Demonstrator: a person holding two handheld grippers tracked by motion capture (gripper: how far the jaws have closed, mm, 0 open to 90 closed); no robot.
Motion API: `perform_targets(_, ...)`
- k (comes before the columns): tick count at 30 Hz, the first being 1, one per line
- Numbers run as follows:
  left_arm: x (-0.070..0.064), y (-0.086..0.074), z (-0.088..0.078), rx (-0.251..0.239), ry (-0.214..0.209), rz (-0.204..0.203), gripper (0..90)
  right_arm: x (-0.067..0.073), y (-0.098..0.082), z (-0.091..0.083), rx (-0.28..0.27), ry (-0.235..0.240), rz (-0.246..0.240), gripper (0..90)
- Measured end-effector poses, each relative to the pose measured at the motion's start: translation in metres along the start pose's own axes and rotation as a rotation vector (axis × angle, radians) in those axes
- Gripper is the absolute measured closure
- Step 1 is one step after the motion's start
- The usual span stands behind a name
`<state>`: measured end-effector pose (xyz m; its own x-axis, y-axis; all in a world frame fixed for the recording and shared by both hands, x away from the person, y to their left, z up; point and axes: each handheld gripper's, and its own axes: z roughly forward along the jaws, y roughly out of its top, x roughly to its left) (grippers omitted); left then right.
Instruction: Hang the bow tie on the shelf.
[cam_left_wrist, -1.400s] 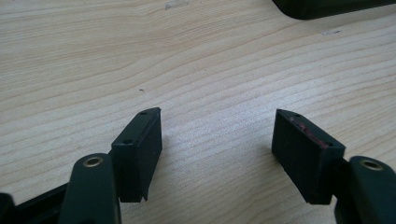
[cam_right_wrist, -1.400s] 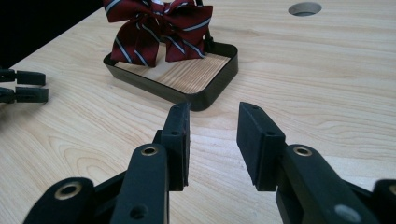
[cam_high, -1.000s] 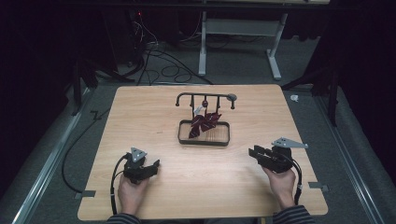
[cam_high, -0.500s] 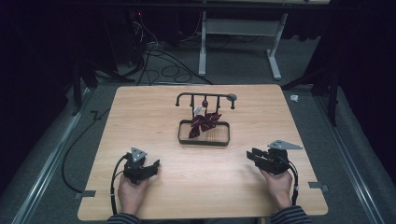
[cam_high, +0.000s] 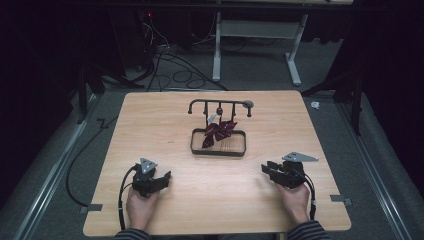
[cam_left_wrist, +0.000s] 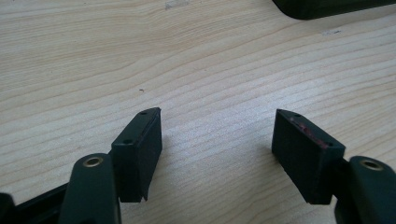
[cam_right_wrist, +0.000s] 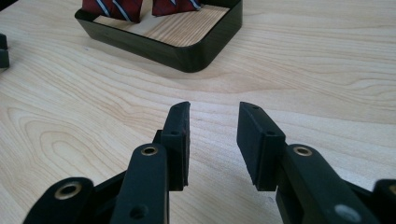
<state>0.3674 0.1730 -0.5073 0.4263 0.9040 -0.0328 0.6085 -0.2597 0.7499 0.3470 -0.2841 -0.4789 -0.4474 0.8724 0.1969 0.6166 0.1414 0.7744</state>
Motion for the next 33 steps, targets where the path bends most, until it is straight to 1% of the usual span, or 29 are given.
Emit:
perform_targets(1,0.0,0.0,0.0,0.0,0.0,0.0,33.8,0.001,0.0,0.001,0.005,-0.002,0.0,66.2)
perform_targets(3,0.0,0.0,0.0,0.0,0.0,0.0,33.8,0.002,-0.001,0.004,0.014,-0.009,-0.018,66.2)
perform_targets(5,0.0,0.0,0.0,0.0,0.0,0.001,33.7,0.004,-0.002,0.006,0.026,-0.013,-0.024,66.2)
perform_targets(14,0.0,0.0,0.0,0.0,0.0,0.0,33.7,0.006,-0.005,0.013,0.041,-0.026,-0.054,65.9)
perform_targets(19,0.0,0.0,0.0,0.0,0.0,0.0,33.7,0.008,-0.006,0.017,0.046,-0.029,-0.057,65.8)
perform_targets(20,0.0,0.0,0.0,0.0,0.0,0.0,33.7,0.008,-0.007,0.018,0.046,-0.033,-0.069,65.9)
perform_targets(21,0.0,0.0,0.0,0.0,0.0,0.0,33.7,0.009,-0.007,0.018,0.05,-0.035,-0.064,65.8)
perform_targets(33,0.0,0.0,0.0,0.0,0.0,0.0,33.7,0.012,-0.012,0.026,0.068,-0.045,-0.085,65.0)
